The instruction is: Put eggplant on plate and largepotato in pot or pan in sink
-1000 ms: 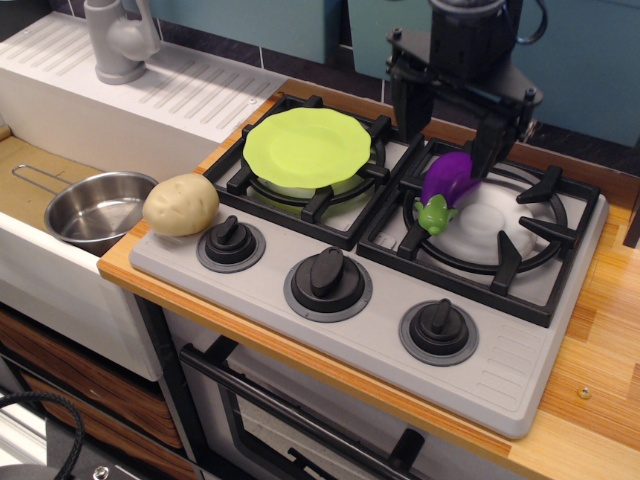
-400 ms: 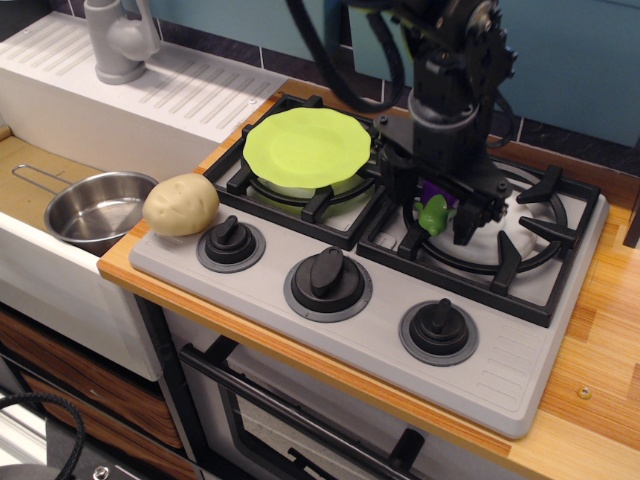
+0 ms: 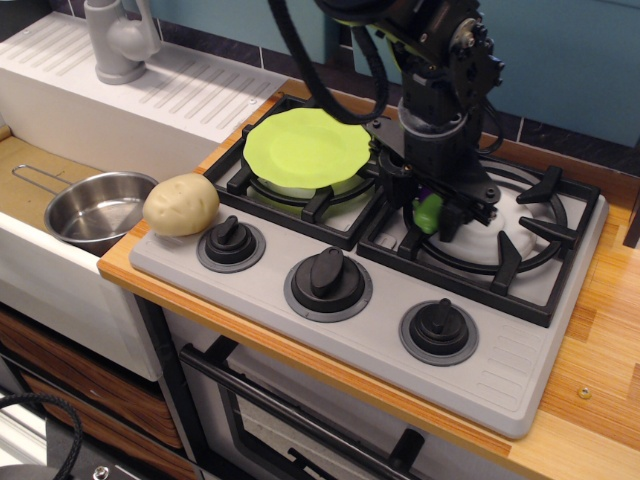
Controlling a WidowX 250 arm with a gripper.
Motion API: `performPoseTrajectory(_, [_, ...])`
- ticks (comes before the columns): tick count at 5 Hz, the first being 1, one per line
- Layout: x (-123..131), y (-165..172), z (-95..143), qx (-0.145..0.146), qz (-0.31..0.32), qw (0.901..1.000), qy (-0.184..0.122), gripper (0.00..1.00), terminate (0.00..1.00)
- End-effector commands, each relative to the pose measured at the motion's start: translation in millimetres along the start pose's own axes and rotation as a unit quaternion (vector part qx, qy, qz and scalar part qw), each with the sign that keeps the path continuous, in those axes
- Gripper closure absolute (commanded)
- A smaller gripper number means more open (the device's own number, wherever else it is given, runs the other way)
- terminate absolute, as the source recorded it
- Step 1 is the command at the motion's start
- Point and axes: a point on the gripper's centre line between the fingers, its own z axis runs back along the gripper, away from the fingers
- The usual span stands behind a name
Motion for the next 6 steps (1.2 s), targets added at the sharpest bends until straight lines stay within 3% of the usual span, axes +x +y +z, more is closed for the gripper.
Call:
performPoseTrajectory(1, [3.1,4.9,14.2,-0.011,-0.021,0.9995,-0.019,1.00,0.00])
performPoseTrajectory(3, [1.2,-0.8,60.2,-0.020,-0.018,0.9995,0.016,1.00,0.00])
performPoseTrajectory(6, [2.2,12.1,75.7,-0.022,-0.041,0.9988,0.017,1.00,0.00])
